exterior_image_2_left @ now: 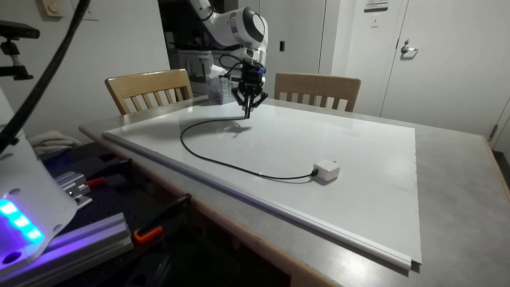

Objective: Put the white charger in the center of the table

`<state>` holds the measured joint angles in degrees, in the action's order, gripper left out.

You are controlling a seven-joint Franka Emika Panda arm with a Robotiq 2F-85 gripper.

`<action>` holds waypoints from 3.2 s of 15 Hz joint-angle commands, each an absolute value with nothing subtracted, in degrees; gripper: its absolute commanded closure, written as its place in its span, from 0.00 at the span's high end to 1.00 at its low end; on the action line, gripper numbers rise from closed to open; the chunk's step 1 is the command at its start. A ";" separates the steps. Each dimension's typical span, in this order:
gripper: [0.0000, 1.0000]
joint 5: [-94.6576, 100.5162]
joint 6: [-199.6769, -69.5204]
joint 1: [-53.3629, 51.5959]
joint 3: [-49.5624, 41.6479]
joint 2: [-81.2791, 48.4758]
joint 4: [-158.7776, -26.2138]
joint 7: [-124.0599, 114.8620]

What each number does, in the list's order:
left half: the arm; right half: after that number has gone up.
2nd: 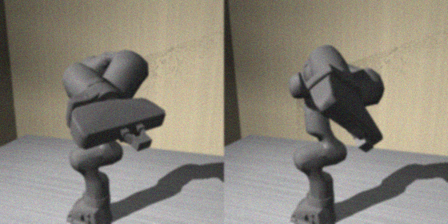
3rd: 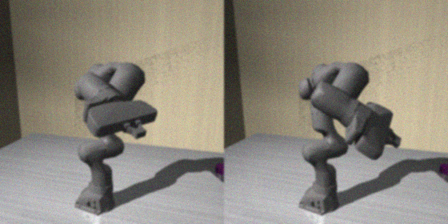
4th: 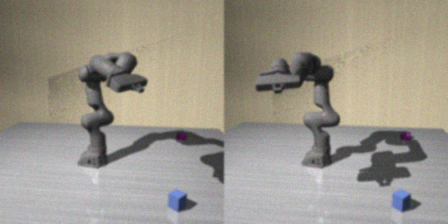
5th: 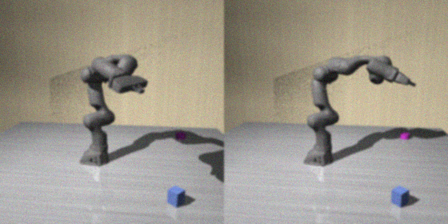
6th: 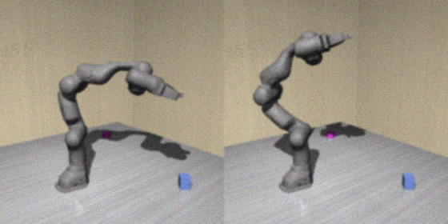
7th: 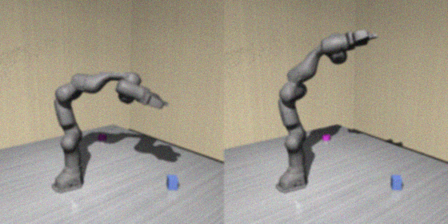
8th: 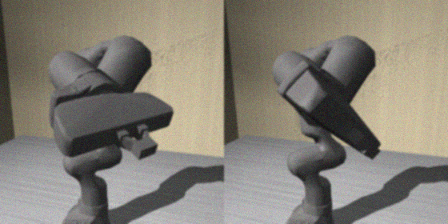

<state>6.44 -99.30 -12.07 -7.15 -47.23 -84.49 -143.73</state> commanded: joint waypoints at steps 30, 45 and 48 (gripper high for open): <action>1.00 -25.43 -77.42 -37.44 -49.45 -54.43 -89.09 -137.94; 1.00 8.71 -89.92 -17.25 -18.16 -43.02 -90.13 -135.13; 1.00 10.20 -90.09 -14.54 -15.46 -42.70 -90.07 -136.06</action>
